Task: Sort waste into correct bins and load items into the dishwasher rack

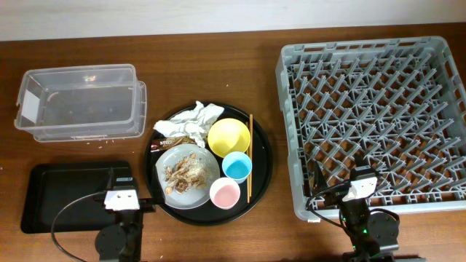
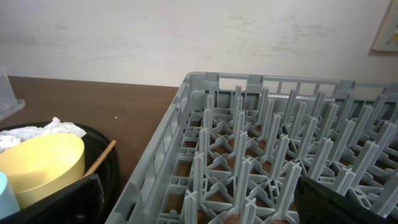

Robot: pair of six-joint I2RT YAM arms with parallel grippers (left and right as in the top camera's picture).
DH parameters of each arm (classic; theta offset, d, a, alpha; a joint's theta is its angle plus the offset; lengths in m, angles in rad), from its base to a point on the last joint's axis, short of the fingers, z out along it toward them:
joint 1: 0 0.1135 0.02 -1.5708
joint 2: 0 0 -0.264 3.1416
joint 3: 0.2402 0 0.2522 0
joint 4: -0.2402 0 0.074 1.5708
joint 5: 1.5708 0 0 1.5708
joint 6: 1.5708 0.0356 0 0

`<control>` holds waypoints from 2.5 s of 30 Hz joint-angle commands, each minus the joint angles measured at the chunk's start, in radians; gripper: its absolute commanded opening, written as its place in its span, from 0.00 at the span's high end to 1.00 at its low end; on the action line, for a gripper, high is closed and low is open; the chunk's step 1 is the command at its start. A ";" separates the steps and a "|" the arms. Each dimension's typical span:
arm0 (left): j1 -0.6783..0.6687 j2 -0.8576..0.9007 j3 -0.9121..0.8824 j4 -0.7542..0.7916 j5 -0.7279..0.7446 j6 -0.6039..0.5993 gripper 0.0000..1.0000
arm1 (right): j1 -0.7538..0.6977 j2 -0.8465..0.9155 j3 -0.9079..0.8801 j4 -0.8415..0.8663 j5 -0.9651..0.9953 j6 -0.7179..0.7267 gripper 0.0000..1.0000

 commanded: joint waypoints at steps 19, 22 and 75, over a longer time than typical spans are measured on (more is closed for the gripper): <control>-0.003 -0.009 -0.002 0.638 1.261 -0.604 0.00 | -0.007 -0.006 -0.007 -0.001 0.005 -0.006 0.01; -0.003 -0.004 0.040 0.692 1.052 -0.586 0.01 | -0.007 -0.006 -0.007 -0.001 0.005 -0.006 0.01; -0.350 2.176 1.997 -1.298 -0.026 -0.517 1.00 | -0.007 -0.006 -0.007 -0.001 0.005 -0.006 0.01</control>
